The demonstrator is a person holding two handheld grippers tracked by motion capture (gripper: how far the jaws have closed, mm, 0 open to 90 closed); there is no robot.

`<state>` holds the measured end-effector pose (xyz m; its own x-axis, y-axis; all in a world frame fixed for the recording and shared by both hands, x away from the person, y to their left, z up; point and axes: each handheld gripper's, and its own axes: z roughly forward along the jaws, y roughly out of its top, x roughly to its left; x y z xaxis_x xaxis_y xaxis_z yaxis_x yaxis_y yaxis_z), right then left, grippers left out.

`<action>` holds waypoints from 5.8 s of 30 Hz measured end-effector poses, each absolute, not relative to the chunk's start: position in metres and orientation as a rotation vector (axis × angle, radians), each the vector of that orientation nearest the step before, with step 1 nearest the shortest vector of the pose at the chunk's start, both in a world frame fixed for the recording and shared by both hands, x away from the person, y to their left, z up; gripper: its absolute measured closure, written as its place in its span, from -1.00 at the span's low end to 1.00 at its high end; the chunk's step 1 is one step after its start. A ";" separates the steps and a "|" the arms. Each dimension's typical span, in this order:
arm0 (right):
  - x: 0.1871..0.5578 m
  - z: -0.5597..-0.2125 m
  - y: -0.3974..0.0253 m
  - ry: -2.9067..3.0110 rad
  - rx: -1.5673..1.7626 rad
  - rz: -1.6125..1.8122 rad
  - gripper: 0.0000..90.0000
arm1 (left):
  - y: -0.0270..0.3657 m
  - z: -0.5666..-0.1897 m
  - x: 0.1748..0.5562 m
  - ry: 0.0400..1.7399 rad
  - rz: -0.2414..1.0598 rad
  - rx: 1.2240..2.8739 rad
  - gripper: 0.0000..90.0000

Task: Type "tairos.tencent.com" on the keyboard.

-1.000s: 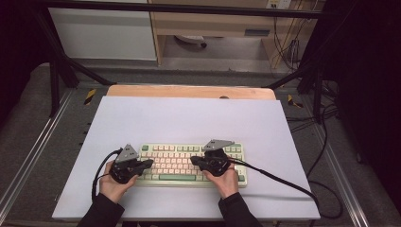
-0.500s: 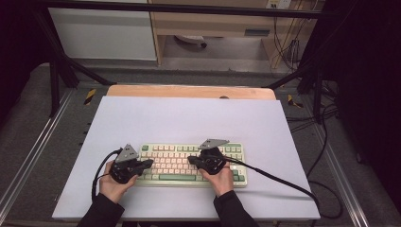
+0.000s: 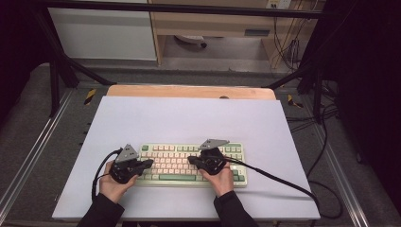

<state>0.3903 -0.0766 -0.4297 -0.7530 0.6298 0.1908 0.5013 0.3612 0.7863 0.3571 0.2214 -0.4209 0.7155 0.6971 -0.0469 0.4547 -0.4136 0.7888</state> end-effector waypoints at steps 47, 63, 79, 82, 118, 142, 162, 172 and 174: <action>0.362 -0.410 -0.136 2.443 0.988 1.337 1.00 | 0.178 -0.408 0.368 0.820 0.369 2.099 1.00; 0.358 -0.413 -0.142 2.445 0.991 1.334 1.00 | 0.166 -0.416 0.376 0.824 0.374 2.131 1.00; 0.356 -0.415 -0.144 2.449 0.986 1.333 1.00 | 0.162 -0.426 0.382 0.833 0.389 2.169 1.00; 0.356 -0.415 -0.144 2.450 0.985 1.333 1.00 | 0.162 -0.426 0.383 0.835 0.391 2.164 1.00; 0.358 -0.410 -0.143 2.424 1.010 1.382 1.00 | 0.199 -0.415 0.362 0.841 0.386 2.115 1.00; 0.383 -0.426 -0.093 2.439 1.006 1.289 1.00 | 0.227 -0.418 0.353 0.883 0.384 2.080 1.00; 0.389 -0.435 -0.089 2.461 1.029 1.255 1.00 | 0.227 -0.419 0.354 0.883 0.382 2.080 1.00; 0.383 -0.418 -0.097 2.427 0.999 1.316 1.00 | 0.228 -0.417 0.353 0.880 0.384 2.075 1.00; 0.382 -0.413 -0.099 2.418 0.995 1.326 1.00 | 0.228 -0.417 0.353 0.878 0.384 2.074 1.00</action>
